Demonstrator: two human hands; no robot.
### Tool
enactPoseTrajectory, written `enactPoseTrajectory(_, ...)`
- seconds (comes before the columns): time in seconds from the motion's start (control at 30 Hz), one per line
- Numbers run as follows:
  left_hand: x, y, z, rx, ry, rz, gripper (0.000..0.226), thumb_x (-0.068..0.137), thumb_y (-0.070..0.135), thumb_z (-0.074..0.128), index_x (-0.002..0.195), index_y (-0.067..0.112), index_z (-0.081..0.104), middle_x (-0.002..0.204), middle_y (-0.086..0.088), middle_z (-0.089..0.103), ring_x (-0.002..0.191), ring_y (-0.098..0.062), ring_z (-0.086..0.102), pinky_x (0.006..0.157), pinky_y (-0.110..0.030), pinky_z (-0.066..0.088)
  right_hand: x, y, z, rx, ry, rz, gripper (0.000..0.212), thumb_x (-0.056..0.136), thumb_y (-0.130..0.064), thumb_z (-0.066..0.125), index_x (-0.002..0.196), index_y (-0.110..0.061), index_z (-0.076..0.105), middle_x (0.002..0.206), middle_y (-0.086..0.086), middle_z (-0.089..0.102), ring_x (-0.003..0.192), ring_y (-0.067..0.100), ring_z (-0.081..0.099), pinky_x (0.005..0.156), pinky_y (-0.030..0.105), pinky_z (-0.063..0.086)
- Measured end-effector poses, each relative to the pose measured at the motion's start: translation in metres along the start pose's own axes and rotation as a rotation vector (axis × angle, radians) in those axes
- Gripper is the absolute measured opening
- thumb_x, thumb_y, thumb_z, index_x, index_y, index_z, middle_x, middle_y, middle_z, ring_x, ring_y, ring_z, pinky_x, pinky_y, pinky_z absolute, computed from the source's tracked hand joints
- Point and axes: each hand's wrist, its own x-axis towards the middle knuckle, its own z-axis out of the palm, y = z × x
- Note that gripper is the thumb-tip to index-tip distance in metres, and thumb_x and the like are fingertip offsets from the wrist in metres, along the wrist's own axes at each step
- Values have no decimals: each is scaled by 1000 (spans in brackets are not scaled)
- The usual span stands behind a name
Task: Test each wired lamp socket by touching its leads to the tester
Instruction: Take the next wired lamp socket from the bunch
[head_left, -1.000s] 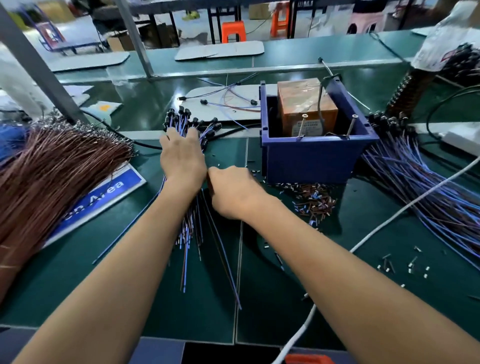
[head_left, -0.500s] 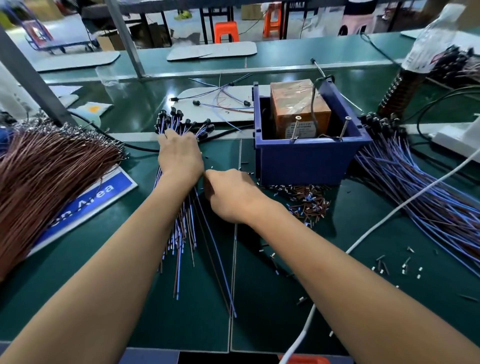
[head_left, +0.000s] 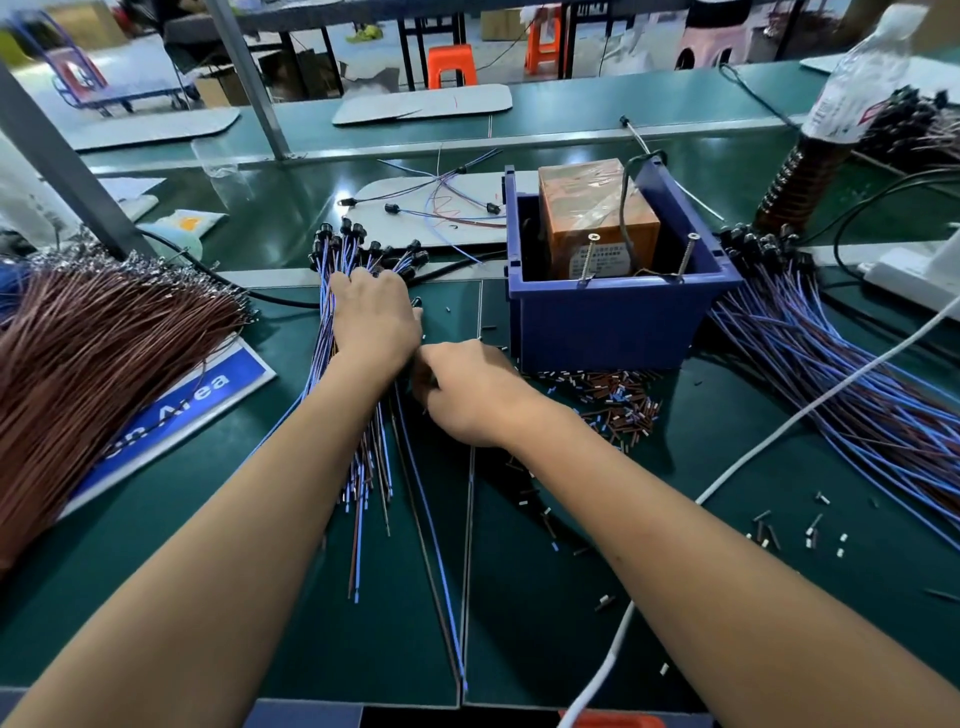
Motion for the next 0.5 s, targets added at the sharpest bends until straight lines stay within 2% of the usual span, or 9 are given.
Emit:
enactPoseTrajectory(0.07, -1, 0, -3, -60, -21, 28, 28, 99, 33, 65, 112, 9, 67, 118, -19, 66, 121, -38, 54, 102, -40, 34, 1, 2, 1, 29, 9, -4, 19, 101, -24, 53, 113, -17, 65, 111, 15, 69, 101, 38, 63, 72, 32, 42)
enactPoseTrajectory(0.13, -4, 2, -9, -289, -11, 2, 19, 101, 27, 63, 107, 9, 62, 108, -15, 72, 109, -33, 61, 92, -37, 41, 0, 5, 1, 78, 22, -8, 18, 103, -27, 55, 114, -17, 64, 110, 14, 69, 101, 37, 64, 74, 33, 47)
enactPoseTrajectory(0.23, -14, 17, -30, -950, 4, -83, 8, 107, 16, 51, 101, 13, 47, 81, -7, 71, 71, -18, 65, 63, -31, 50, -4, 11, 1, 237, 15, 0, 31, 108, -38, 52, 127, -13, 57, 111, 18, 68, 95, 37, 67, 78, 37, 53)
enactPoseTrajectory(0.3, -19, 30, -48, -1365, -3, -150, 13, 110, 15, 44, 98, 17, 42, 72, -1, 62, 47, -10, 55, 44, -23, 42, -11, 12, -4, 518, -19, -13, 36, 112, -38, 42, 131, -11, 56, 100, 21, 67, 78, 32, 67, 65, 34, 53)
enactPoseTrajectory(0.33, -20, 36, -58, -1534, -11, -185, 13, 111, 17, 42, 99, 17, 41, 70, 0, 57, 44, -8, 48, 41, -20, 37, -18, 12, -8, 648, -25, -42, 38, 113, -37, 39, 130, -9, 58, 95, 17, 64, 73, 24, 65, 60, 32, 53)
enactPoseTrajectory(0.37, -20, 42, -69, -1697, -21, -216, 14, 112, 18, 41, 98, 16, 42, 68, 2, 53, 43, -7, 42, 39, -18, 32, -23, 13, -11, 716, 0, -90, 38, 114, -35, 38, 127, -9, 62, 92, 14, 62, 72, 18, 64, 61, 30, 53)
enactPoseTrajectory(0.4, -19, 47, -82, -1875, -34, -239, 19, 112, 18, 40, 93, 15, 43, 64, 3, 49, 43, -5, 37, 38, -17, 29, -28, 11, -14, 732, 42, -135, 37, 114, -33, 39, 120, -9, 66, 90, 17, 61, 74, 20, 63, 65, 34, 53)
enactPoseTrajectory(0.43, -19, 50, -94, -2066, -45, -260, 27, 113, 17, 39, 86, 14, 43, 59, 4, 46, 42, -5, 32, 36, -17, 26, -33, 10, -16, 733, 77, -174, 36, 114, -31, 39, 111, -11, 69, 86, 25, 57, 76, 31, 58, 70, 39, 50)
enactPoseTrajectory(0.5, -19, 53, -117, -2403, -42, -255, 42, 113, 18, 37, 72, 13, 44, 53, 4, 41, 39, -5, 27, 33, -16, 22, -43, 6, -20, 791, 124, -197, 38, 114, -28, 40, 91, -12, 66, 84, 23, 56, 72, 29, 51, 69, 38, 44)
